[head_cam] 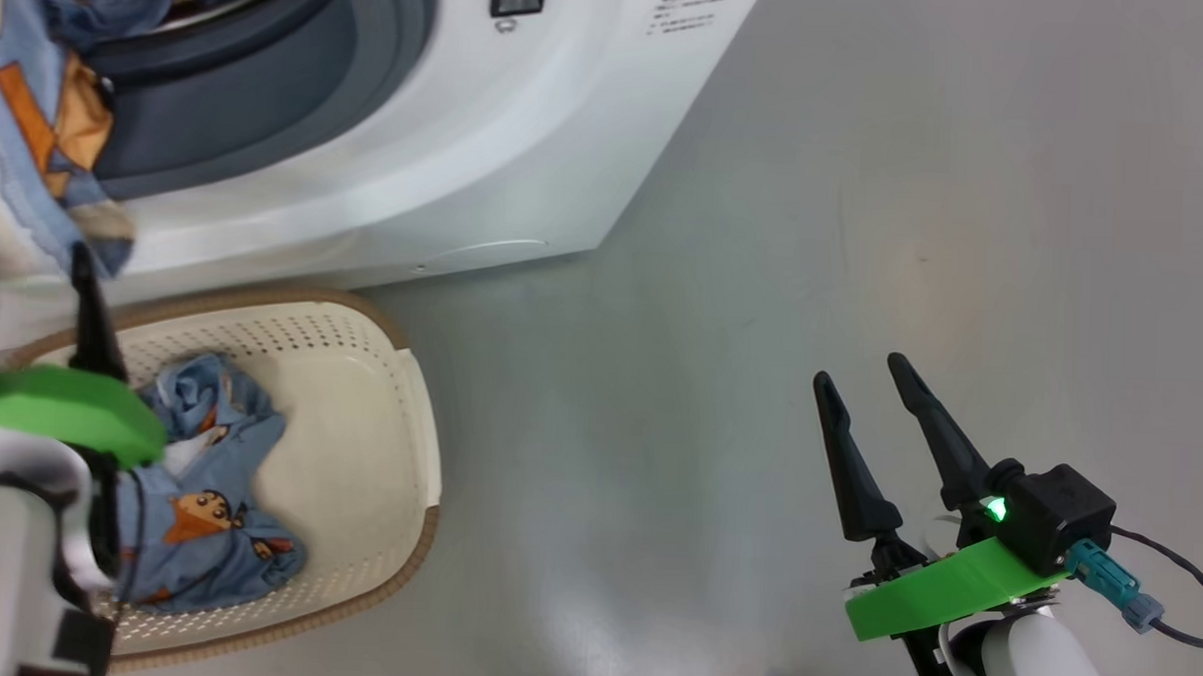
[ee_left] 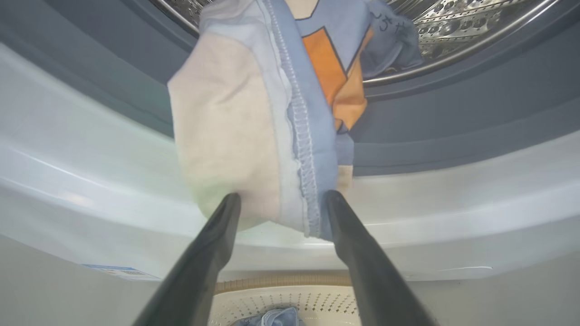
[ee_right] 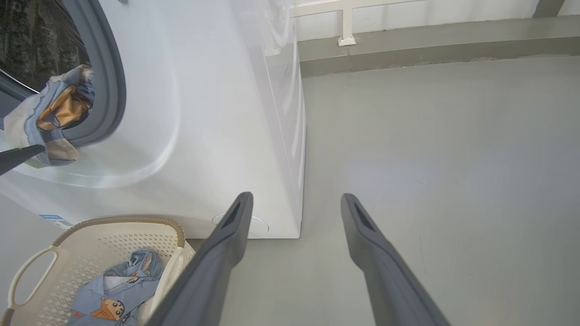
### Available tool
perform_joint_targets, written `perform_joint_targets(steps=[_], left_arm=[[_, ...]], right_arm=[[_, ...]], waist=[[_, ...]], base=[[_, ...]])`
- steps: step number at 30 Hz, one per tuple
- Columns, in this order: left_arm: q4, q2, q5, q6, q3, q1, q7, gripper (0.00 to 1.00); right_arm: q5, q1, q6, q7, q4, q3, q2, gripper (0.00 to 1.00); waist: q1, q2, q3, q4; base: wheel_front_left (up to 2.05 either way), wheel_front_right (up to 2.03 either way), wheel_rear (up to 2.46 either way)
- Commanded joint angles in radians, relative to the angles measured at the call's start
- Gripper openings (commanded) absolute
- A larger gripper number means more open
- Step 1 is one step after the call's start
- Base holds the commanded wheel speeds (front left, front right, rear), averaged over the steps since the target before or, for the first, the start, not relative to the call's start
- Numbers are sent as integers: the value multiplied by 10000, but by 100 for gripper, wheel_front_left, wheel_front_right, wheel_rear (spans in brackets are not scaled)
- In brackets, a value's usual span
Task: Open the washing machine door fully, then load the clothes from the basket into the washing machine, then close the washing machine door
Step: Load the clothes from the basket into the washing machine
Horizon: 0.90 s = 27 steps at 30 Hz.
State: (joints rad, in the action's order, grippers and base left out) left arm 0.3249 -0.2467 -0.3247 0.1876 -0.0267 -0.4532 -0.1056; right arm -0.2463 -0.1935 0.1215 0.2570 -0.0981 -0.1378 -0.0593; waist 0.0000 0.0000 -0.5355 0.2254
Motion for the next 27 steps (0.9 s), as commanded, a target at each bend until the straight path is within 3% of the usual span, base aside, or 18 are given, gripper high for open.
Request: perform_joint_targets(steps=[1, 7, 8, 9, 18, 27], left_arm=[[159, -492, 44, -57, 320, -374, -120, 100], [1151, -616, 30, -126, 341, -1128, -537, 100], [1366, -648, 38, -146, 323, -1261, -640, 15], [1462, -656, 31, -158, 321, -1328, -699, 0], [1786, -546, 19, -151, 168, -1480, -955, 0], [211, -538, -11, -105, -86, -1155, -242, 0]], right_arm=[[-35, -69, 92, 48, 234, -233, 39, 100], [-41, -116, 92, 48, 252, -270, 58, 100], [-38, -102, 92, 48, 254, -261, 63, 100], [-38, -99, 92, 48, 255, -259, 65, 100], [-12, -109, 92, 48, 237, -204, 79, 100], [-39, -68, 92, 48, 179, -209, 86, 100]], waist=[[0, 0, -141, 146], [0, 0, -299, 303], [0, 0, -328, 324], [0, 0, -342, 330], [0, 0, -336, 198], [0, 0, -243, 73]], base=[[0, 0, 0], [0, 0, 0], [0, 0, 0], [0, 0, 0], [0, 0, 0], [0, 0, 0]])
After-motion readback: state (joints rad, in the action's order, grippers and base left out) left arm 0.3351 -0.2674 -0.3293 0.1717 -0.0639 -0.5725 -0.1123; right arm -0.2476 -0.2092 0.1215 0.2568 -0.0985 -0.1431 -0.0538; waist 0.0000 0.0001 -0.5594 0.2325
